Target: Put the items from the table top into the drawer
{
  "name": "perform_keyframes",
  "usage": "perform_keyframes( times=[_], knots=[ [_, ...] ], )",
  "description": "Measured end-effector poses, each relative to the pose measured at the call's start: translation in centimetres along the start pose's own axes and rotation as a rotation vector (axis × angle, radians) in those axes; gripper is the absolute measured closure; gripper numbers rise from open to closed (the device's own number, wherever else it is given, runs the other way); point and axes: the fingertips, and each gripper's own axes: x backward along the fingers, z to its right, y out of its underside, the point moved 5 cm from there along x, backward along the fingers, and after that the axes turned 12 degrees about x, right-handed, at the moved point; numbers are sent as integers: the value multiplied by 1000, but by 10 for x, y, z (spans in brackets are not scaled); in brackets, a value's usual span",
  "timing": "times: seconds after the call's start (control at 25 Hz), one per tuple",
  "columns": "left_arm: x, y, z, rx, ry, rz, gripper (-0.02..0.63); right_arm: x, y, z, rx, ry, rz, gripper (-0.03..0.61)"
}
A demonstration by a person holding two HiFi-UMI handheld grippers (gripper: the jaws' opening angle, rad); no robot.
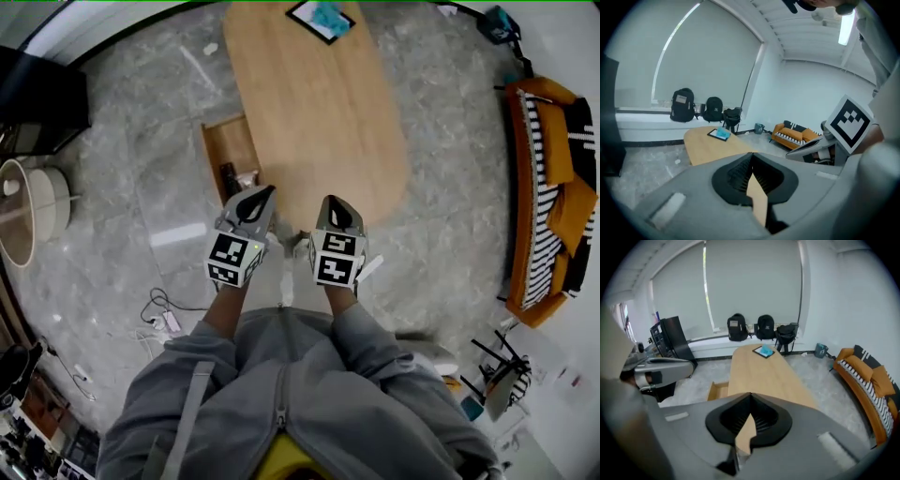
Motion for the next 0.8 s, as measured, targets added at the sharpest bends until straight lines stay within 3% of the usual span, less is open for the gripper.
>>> perform_keyframes(
  times=[0.28, 0.4, 0.6, 0.8],
  knots=[
    [0, -99, 104, -186, 54, 110, 611, 118, -75, 73, -21, 92, 301, 578],
    [12, -150, 141, -259, 69, 206, 611, 167, -112, 99, 5, 139, 430, 578],
    [43, -218, 203, -335, 85, 370, 611, 242, -156, 131, 56, 219, 628, 578],
    [71, -246, 238, -362, 50, 442, 611, 286, -173, 136, 103, 221, 719, 578]
  ],
)
